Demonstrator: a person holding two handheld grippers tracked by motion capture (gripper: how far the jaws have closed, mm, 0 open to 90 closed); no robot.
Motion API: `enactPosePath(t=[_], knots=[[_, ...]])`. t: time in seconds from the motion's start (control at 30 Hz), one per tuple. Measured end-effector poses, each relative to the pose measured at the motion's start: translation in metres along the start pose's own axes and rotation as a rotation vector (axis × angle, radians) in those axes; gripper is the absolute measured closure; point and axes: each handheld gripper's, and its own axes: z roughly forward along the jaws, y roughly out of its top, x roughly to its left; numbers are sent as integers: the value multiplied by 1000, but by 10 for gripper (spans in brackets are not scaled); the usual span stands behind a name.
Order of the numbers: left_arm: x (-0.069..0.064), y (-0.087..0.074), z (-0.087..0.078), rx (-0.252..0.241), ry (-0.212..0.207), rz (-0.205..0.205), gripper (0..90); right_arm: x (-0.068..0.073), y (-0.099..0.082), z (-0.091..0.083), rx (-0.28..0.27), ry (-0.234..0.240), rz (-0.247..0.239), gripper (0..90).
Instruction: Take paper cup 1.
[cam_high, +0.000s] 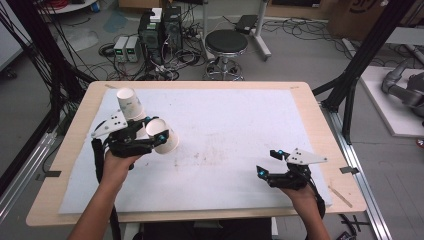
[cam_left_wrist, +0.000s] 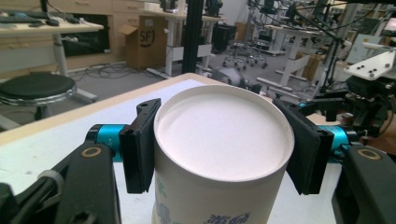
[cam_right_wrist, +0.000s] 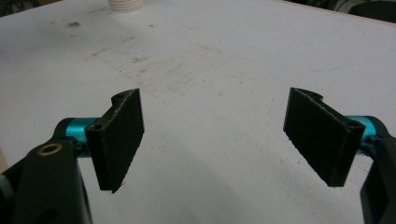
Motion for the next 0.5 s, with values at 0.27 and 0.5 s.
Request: enactPosePath(t=[0.27,0.5], knots=[[-2,-8,15,25,-71,-6,359,3,2,6,13,60,-9,207],[-6,-12,21,45,-108,2,359,5,3,8,12,77,-17,207]])
